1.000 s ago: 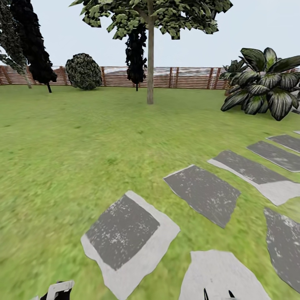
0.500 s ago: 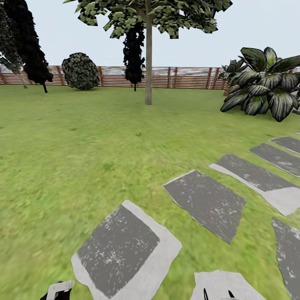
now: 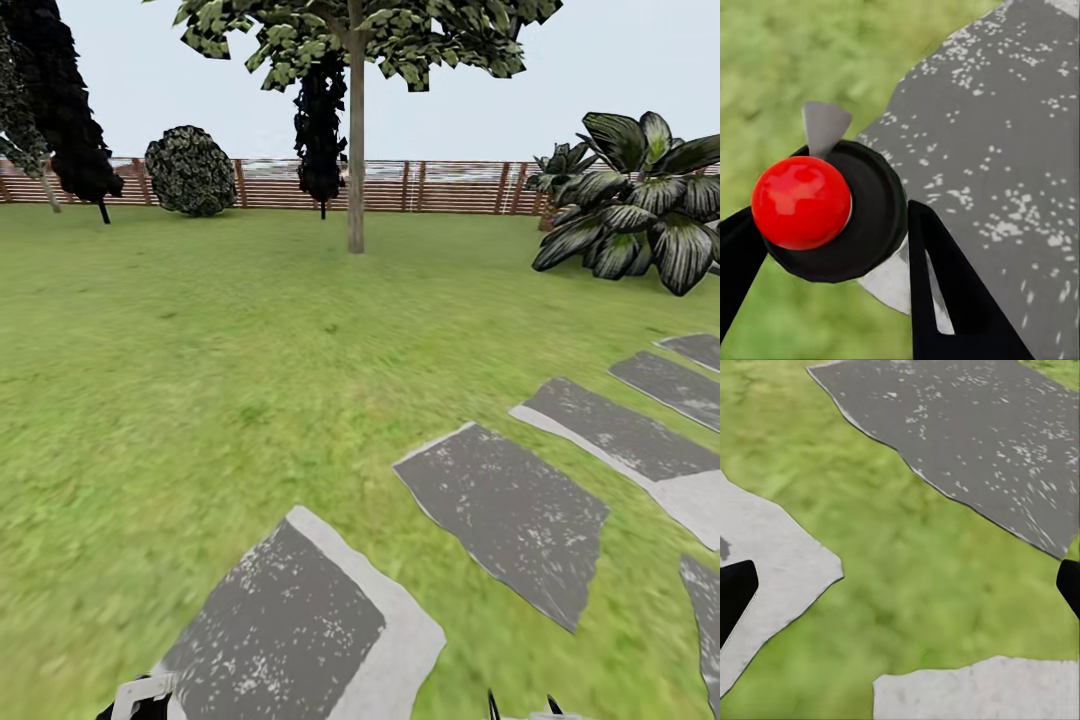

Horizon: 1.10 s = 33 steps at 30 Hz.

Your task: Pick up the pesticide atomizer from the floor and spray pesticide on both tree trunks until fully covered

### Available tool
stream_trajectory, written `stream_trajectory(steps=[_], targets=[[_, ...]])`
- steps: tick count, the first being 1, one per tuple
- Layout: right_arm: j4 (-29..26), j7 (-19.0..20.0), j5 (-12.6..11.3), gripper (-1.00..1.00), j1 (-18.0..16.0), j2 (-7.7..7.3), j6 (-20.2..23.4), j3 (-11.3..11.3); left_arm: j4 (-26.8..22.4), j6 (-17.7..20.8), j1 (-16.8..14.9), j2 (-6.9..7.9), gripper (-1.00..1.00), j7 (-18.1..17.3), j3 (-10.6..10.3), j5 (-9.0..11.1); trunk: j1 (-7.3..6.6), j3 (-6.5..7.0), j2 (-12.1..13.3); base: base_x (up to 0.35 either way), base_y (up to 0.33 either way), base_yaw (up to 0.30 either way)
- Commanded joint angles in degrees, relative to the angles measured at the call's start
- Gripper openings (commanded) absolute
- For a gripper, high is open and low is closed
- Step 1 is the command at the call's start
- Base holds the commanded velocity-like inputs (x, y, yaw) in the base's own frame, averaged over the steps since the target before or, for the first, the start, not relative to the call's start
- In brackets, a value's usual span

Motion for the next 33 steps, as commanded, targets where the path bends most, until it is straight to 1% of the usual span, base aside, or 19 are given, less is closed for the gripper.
stream_trajectory(steps=[1,33], targets=[[0.03,-0.24,0.13,1.00,-0.03,0.00,-0.13,0.06,0.04,-0.22,-0.05,-0.03,-1.00,-0.30,0.50,-0.61,0.03,-0.05,-0.02,0.340,0.000,0.000],[0.03,-0.24,0.12,1.00,-0.03,0.08,-0.13,0.06,0.04,-0.22,-0.05,-0.03,-1.00,-0.30,0.50,-0.60,0.03,-0.05,-0.02,0.340,0.000,-0.007]])
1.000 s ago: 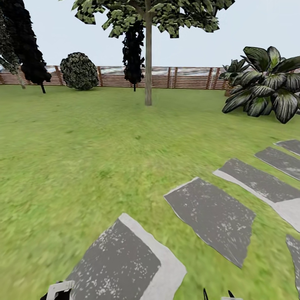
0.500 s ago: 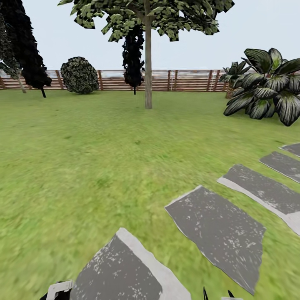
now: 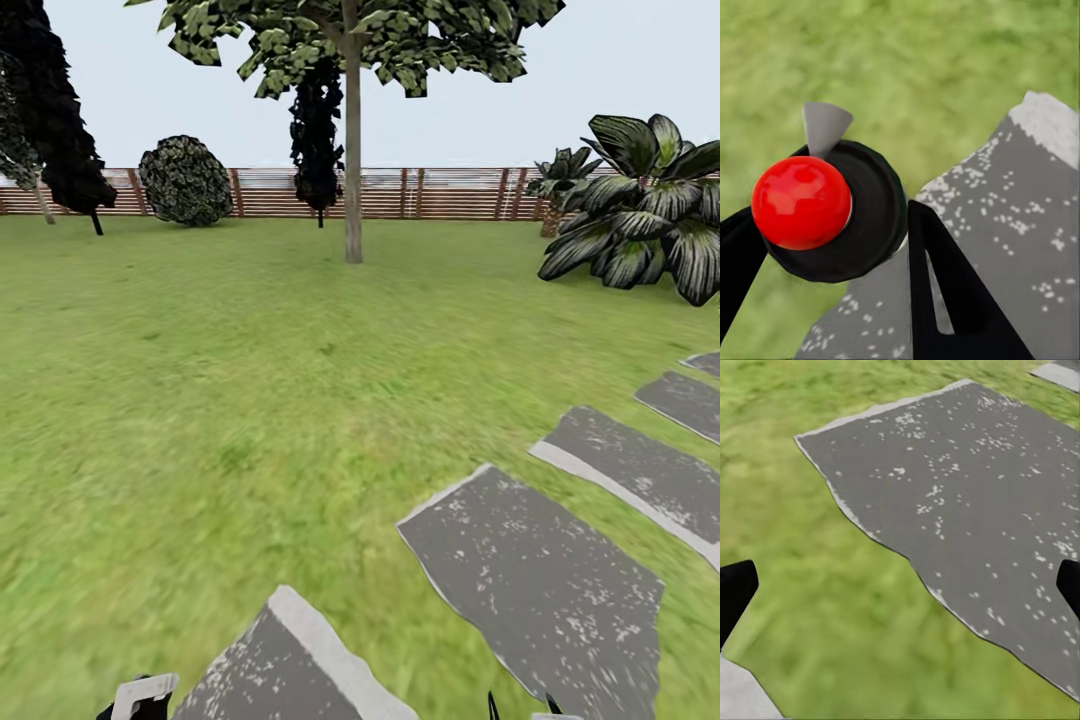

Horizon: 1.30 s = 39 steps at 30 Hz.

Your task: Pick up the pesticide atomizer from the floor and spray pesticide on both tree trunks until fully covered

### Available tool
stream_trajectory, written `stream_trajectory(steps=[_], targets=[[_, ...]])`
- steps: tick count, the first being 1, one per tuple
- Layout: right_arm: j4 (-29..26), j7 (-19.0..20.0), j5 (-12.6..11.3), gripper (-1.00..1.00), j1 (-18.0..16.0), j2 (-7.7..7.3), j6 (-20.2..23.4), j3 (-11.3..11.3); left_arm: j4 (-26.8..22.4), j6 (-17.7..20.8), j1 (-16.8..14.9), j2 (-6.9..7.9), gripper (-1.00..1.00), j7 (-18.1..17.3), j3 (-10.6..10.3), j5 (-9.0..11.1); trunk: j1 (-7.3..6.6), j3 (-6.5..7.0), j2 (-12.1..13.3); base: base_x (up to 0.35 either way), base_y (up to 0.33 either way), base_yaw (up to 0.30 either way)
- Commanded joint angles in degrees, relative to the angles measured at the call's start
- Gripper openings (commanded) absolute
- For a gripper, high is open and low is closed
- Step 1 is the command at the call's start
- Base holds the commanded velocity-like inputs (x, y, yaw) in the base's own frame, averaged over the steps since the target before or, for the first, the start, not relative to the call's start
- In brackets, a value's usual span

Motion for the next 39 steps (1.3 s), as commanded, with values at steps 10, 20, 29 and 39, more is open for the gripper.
stream_trajectory(steps=[10,20,29,39], targets=[[0.04,-0.24,0.12,1.00,-0.01,0.00,-0.13,0.05,0.03,-0.22,-0.05,-0.03,-1.00,-0.30,0.50,-0.59,0.02,-0.05,-0.02,0.340,0.000,-0.007],[0.04,-0.24,0.14,1.00,-0.02,0.00,-0.13,0.05,0.03,-0.22,-0.05,-0.03,-1.00,-0.30,0.50,-0.61,0.02,-0.07,-0.02,0.340,0.000,0.000],[0.04,-0.24,0.14,1.00,-0.03,0.00,-0.13,0.07,0.03,-0.22,-0.05,-0.03,-1.00,-0.30,0.50,-0.58,0.02,-0.54,-0.02,0.340,0.000,0.000],[0.04,-0.24,0.11,1.00,-0.03,0.00,-0.13,0.05,0.03,-0.22,-0.05,-0.03,-1.00,-0.30,0.50,-0.58,0.02,-0.75,-0.02,0.340,0.000,0.000]])
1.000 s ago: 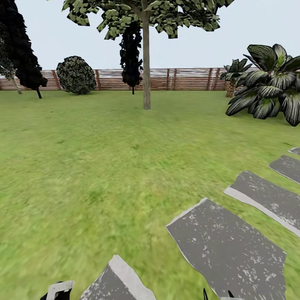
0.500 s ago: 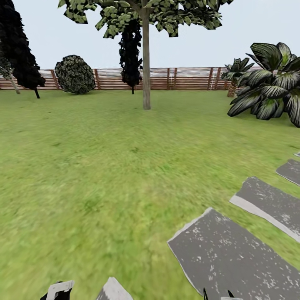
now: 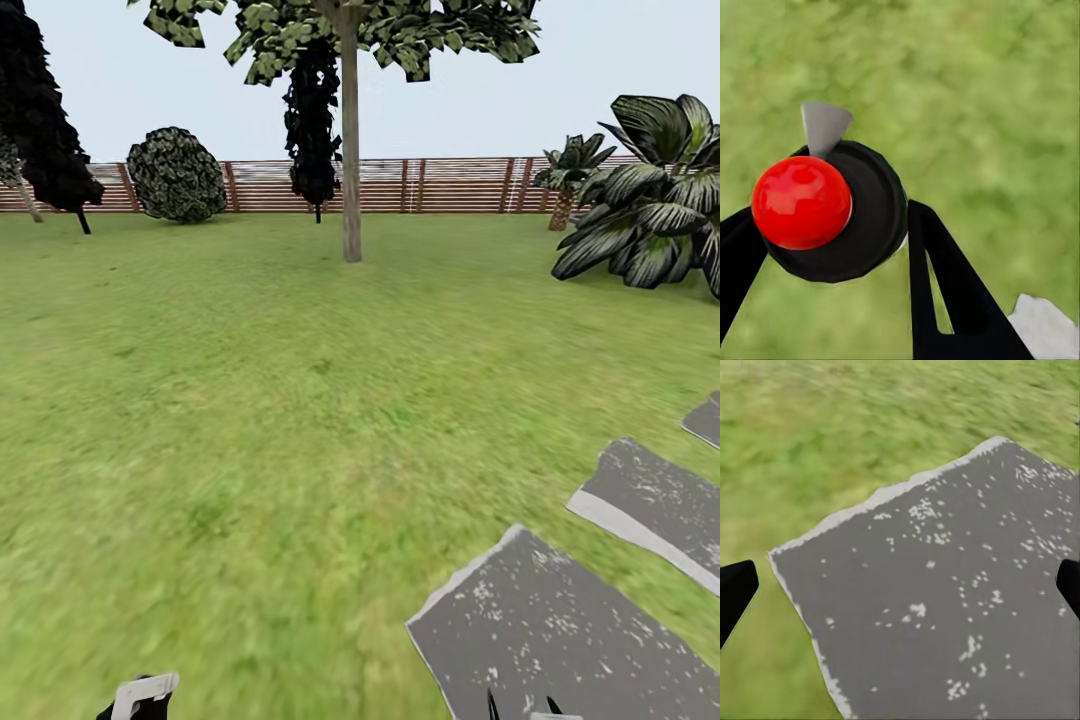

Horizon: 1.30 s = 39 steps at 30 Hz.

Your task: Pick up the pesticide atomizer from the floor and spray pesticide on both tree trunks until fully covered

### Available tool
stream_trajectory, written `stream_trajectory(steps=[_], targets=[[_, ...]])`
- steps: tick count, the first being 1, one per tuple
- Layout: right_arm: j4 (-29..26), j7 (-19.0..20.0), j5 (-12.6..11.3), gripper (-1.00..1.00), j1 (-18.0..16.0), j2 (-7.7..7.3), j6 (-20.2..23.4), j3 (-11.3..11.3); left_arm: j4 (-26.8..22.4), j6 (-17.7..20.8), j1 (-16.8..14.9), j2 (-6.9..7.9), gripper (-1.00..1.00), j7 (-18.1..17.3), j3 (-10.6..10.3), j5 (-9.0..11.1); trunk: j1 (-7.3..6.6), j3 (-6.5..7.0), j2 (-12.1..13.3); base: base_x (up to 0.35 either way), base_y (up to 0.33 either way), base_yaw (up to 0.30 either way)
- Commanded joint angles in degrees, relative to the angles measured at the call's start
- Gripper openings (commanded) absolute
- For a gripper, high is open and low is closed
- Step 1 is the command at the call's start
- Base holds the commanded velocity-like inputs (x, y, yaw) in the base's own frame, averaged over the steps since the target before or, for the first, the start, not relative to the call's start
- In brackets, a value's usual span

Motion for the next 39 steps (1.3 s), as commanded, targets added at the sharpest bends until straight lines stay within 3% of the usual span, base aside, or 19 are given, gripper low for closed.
stream_trajectory(steps=[1,39], targets=[[0.03,-0.24,0.12,1.00,-0.01,0.00,-0.13,0.06,0.04,-0.22,-0.05,-0.03,-1.00,-0.30,0.50,-0.61,0.03,-0.05,-0.02,0.340,0.000,0.000],[0.03,-0.24,0.15,1.00,-0.03,0.00,-0.13,0.06,0.04,-0.22,-0.05,-0.03,-1.00,-0.30,0.50,-0.57,0.03,-0.52,-0.02,0.340,0.000,0.000]])
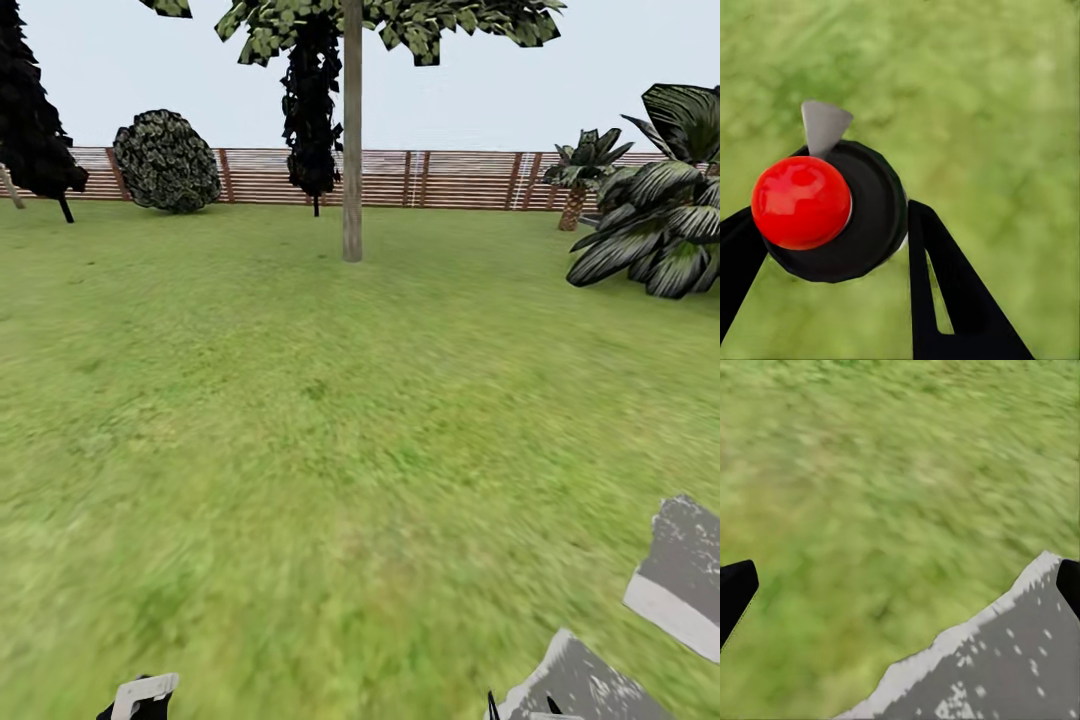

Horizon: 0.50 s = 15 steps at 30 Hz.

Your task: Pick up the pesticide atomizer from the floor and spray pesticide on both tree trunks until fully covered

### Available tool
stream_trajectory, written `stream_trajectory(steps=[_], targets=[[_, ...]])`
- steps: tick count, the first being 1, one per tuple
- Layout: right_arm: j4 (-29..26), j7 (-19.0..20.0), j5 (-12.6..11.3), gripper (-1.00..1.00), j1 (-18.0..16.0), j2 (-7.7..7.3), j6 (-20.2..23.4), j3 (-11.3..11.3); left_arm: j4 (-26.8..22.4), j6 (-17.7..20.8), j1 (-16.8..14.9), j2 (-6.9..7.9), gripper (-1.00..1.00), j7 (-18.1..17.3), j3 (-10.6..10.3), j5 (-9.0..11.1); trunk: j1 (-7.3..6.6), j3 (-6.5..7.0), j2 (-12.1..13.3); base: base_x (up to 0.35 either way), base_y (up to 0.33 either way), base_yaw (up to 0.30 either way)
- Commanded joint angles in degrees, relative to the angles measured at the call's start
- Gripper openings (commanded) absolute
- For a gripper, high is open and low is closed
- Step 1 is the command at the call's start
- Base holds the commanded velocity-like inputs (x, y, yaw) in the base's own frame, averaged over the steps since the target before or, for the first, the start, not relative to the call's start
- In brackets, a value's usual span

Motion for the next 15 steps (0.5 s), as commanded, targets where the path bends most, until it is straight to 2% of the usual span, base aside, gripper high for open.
stream_trajectory(steps=[1,15], targets=[[0.03,-0.24,0.11,1.00,-0.03,0.00,-0.13,0.03,0.04,-0.22,-0.05,-0.03,-1.00,-0.30,0.49,-0.59,0.02,-0.05,-0.02,0.340,0.000,0.000],[0.03,-0.24,0.11,1.00,-0.03,0.00,-0.13,0.03,0.04,-0.22,-0.05,-0.03,-1.00,-0.30,0.49,-0.66,0.02,-0.48,-0.02,0.340,0.000,0.013]])
